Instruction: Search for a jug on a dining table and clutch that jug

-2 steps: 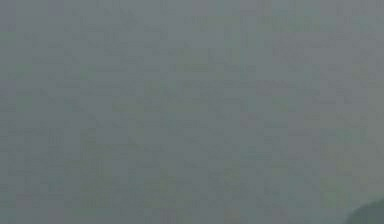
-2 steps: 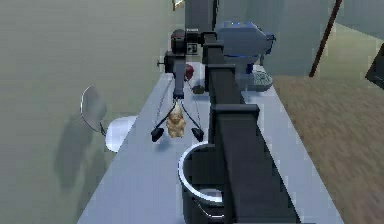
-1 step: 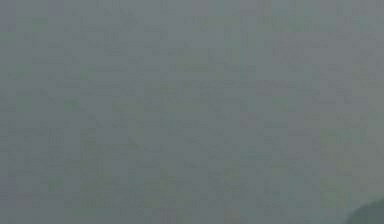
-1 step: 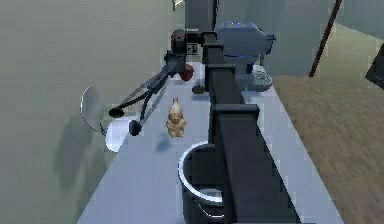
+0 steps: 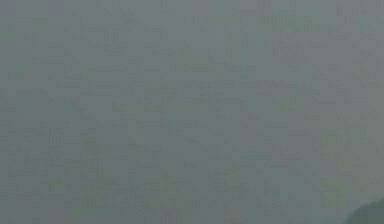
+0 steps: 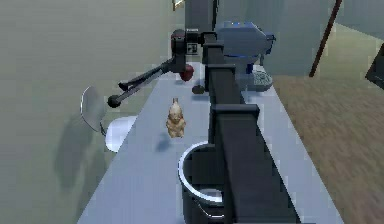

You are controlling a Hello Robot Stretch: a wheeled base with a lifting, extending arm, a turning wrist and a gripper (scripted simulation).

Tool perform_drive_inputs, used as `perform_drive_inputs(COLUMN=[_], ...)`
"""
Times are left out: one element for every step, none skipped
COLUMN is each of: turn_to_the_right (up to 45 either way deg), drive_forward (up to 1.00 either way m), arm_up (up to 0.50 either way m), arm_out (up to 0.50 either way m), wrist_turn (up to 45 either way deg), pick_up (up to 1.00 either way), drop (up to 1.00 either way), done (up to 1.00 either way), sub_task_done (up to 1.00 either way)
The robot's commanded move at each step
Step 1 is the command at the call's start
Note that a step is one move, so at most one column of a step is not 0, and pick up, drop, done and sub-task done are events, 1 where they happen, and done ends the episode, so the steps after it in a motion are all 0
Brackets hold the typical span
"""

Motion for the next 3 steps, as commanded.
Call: perform_drive_inputs(turn_to_the_right=[0.0, 0.0, 0.0], drive_forward=[0.0, 0.0, 0.0], arm_up=[0.0, 0.0, -0.22], arm_out=[0.0, 0.0, 0.0], wrist_turn=[45.0, 33.0, 0.0], pick_up=[0.0, 0.0, 0.0], drop=[0.0, 0.0, 0.0], done=[0.0, 0.0, 0.0], sub_task_done=[0.0, 0.0, 0.0])
